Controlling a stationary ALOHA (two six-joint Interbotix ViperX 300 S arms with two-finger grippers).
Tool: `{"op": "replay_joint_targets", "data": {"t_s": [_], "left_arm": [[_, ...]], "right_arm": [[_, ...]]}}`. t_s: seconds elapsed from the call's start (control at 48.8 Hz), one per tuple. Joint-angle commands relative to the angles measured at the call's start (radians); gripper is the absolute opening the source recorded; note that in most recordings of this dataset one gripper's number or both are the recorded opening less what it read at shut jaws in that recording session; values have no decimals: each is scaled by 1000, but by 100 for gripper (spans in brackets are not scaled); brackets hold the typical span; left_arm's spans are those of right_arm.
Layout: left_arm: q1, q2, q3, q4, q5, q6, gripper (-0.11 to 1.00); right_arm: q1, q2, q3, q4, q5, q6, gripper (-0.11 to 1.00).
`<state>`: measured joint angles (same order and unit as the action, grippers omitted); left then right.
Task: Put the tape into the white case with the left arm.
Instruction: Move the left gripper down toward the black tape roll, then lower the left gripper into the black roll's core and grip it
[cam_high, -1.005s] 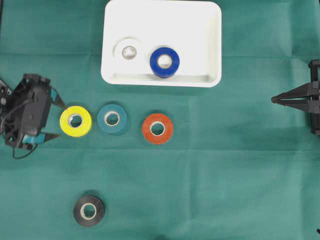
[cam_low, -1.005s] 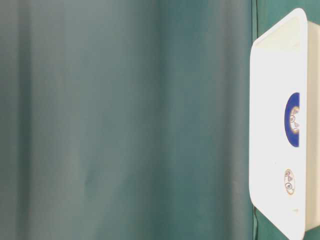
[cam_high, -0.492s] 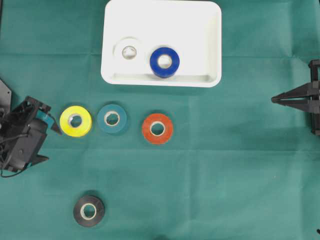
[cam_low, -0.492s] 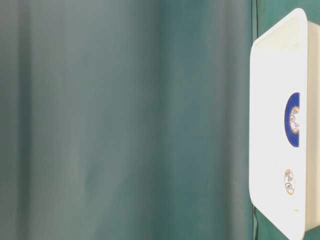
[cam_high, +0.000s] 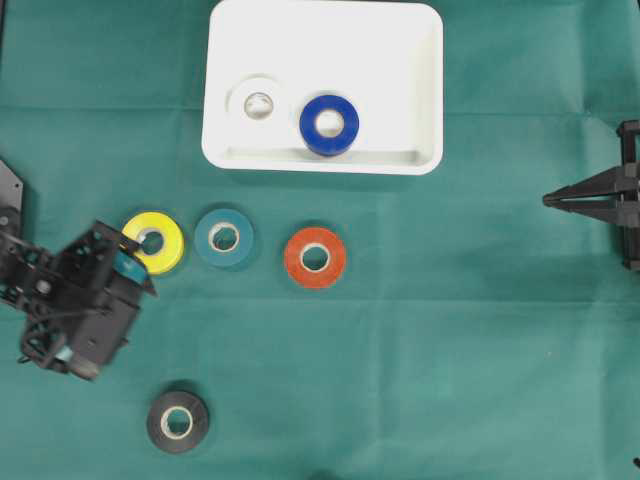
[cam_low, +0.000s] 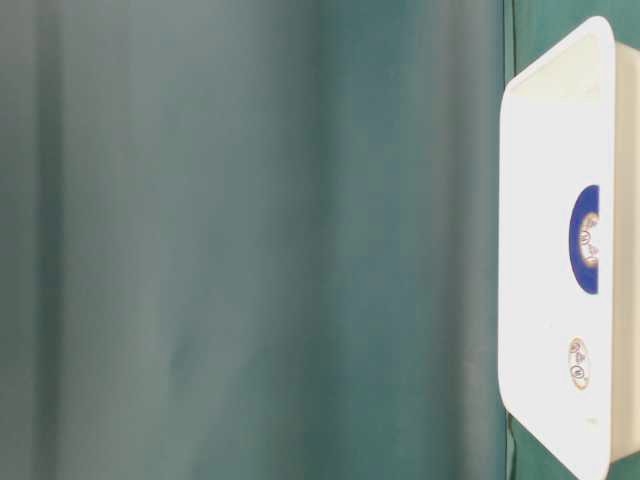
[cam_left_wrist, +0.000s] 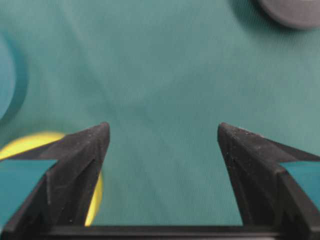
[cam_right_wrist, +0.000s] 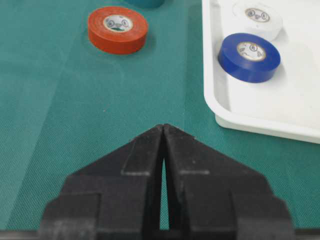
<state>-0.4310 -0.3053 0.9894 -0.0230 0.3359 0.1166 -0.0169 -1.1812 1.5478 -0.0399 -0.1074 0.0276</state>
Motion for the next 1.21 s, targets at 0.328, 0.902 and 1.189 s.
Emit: {"op": "replay_joint_targets", "data": {"t_s": [0.328,0.902,1.189], "left_arm": [[-120,222,-238,0,-6,-2,86],[-150,348,-342,0,-32,-6,86],[-150,373,-324,0,-72,-5,86]], "right_arm": [[-2,9,-5,0,-12,2,-10],[-2,9,-5,0,-12,3,-10],[-2,9,-3,0,-12,3,-10]]}}
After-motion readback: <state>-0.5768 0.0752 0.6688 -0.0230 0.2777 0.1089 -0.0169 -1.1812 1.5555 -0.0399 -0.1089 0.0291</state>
